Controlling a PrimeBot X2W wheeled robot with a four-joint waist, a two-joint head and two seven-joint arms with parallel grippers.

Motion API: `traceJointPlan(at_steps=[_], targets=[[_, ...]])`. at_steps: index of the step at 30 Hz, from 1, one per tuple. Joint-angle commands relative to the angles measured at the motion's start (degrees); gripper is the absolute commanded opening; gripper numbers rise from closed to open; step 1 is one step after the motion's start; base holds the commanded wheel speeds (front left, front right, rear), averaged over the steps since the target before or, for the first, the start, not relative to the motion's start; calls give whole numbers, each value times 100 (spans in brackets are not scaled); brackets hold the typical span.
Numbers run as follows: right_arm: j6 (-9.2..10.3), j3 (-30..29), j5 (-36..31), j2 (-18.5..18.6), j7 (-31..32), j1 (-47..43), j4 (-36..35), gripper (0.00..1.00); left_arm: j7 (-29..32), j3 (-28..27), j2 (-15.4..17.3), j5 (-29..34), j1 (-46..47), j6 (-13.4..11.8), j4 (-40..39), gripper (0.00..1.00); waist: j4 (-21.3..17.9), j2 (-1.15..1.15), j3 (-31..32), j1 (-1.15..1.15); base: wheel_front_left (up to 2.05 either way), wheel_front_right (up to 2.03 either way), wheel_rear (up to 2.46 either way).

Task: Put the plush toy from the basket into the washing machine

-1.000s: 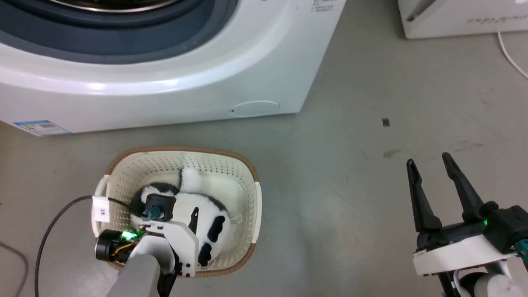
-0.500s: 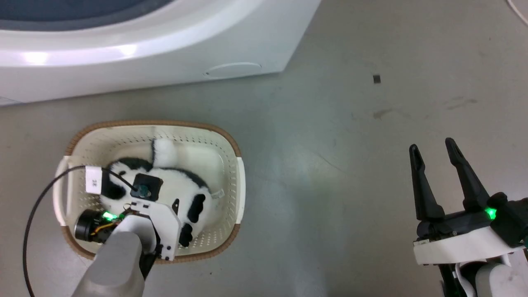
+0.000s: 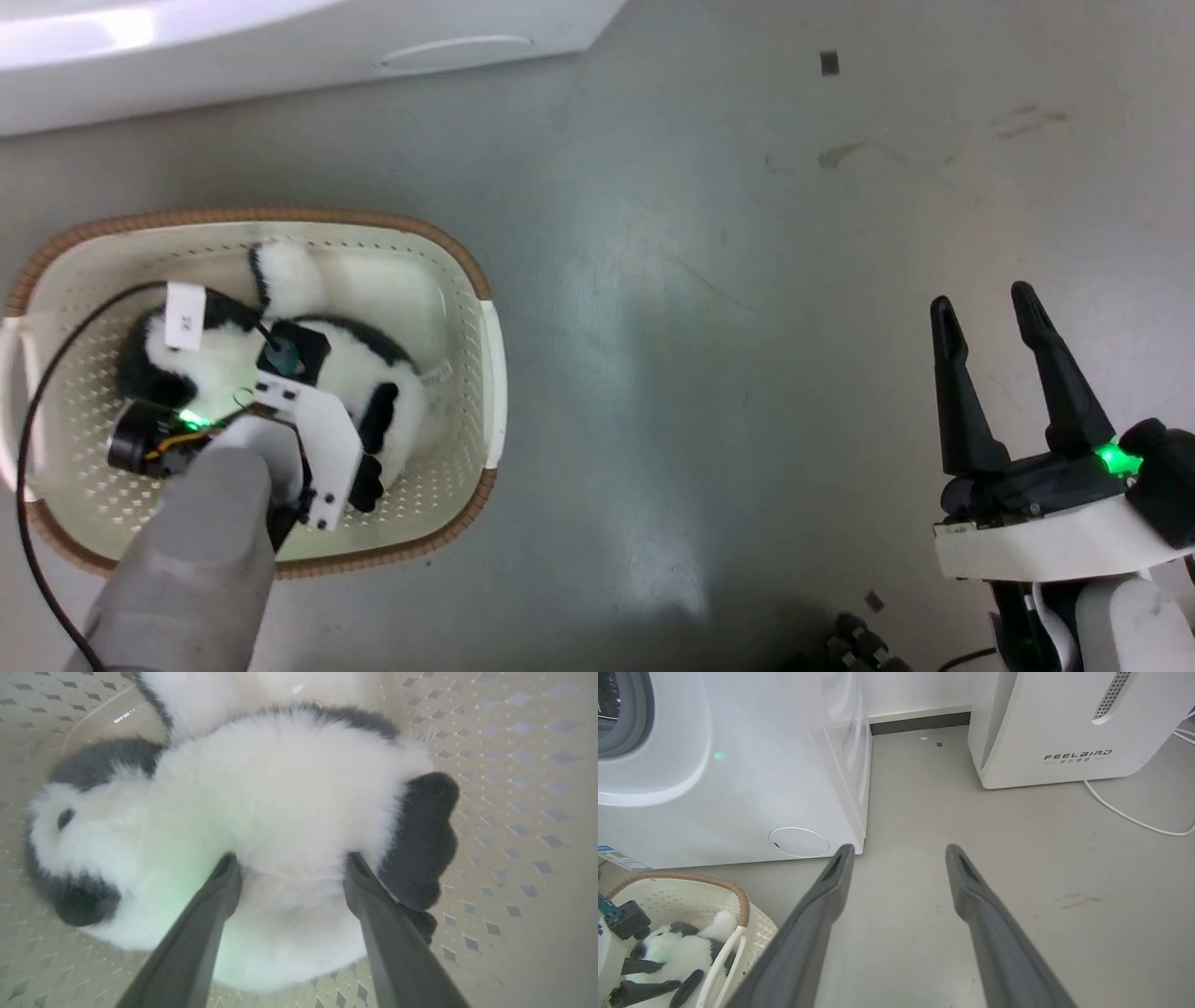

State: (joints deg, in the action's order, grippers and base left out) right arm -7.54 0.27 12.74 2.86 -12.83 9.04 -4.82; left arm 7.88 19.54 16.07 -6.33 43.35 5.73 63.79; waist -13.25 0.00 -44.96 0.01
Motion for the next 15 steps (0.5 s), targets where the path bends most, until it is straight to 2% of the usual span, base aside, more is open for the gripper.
traceJointPlan(at_steps=[1,13,14,15], targets=[[5,13,91,1,-63,134,-45,100,54,65,118,-40,170,11,218,100,-98,0,-196,-1,0,0,0],[5,75,304,1,-206,304,-57,100,101,354,290,-192,698,7,935,100,-302,0,-828,-1,0,0,0],[5,79,310,1,-217,318,-49,100,99,367,286,-223,722,18,991,0,-310,0,-854,-1,0,0,0],[5,81,305,1,-217,323,-37,100,61,356,268,-258,704,32,992,0,-306,0,-834,-1,0,0,0]])
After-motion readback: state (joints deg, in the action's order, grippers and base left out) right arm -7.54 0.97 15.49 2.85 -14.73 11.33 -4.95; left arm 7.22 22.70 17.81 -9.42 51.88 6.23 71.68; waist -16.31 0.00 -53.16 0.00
